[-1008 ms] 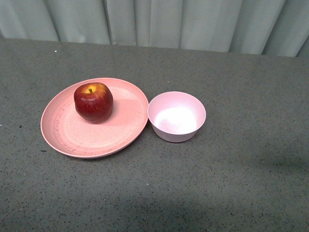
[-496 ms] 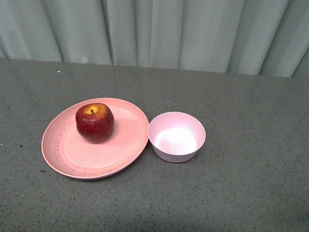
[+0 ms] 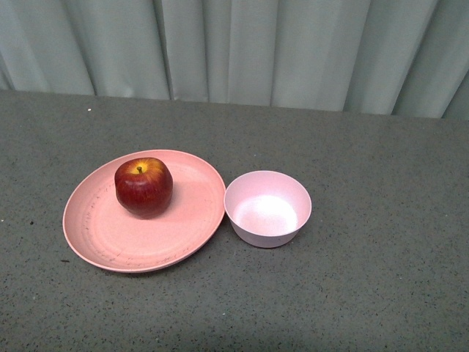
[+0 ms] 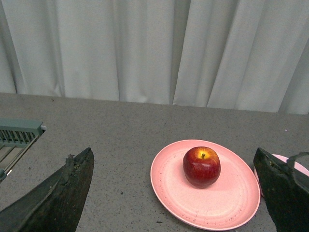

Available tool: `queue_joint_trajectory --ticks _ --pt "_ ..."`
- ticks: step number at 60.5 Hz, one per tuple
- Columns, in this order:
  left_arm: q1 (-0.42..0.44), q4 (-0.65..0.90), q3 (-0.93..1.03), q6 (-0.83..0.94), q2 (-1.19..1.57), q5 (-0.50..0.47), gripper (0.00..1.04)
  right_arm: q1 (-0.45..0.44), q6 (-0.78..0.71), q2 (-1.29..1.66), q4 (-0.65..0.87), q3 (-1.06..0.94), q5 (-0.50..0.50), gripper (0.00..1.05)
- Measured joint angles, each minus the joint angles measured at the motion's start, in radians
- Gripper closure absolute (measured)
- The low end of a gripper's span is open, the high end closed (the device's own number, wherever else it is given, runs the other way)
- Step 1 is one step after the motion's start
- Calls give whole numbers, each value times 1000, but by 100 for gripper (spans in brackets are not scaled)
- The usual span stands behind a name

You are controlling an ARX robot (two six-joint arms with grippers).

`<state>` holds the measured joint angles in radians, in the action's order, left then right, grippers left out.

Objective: Move apple from plate to bowl

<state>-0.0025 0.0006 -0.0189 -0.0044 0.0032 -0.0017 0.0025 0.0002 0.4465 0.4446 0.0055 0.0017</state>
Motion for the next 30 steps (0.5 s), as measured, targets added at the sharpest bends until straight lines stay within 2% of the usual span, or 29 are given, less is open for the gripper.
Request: queue_joint_trajectory --ticks 30 --pt "0 0 0 0 0 0 7 0 0 -204 -199 0 0 104"
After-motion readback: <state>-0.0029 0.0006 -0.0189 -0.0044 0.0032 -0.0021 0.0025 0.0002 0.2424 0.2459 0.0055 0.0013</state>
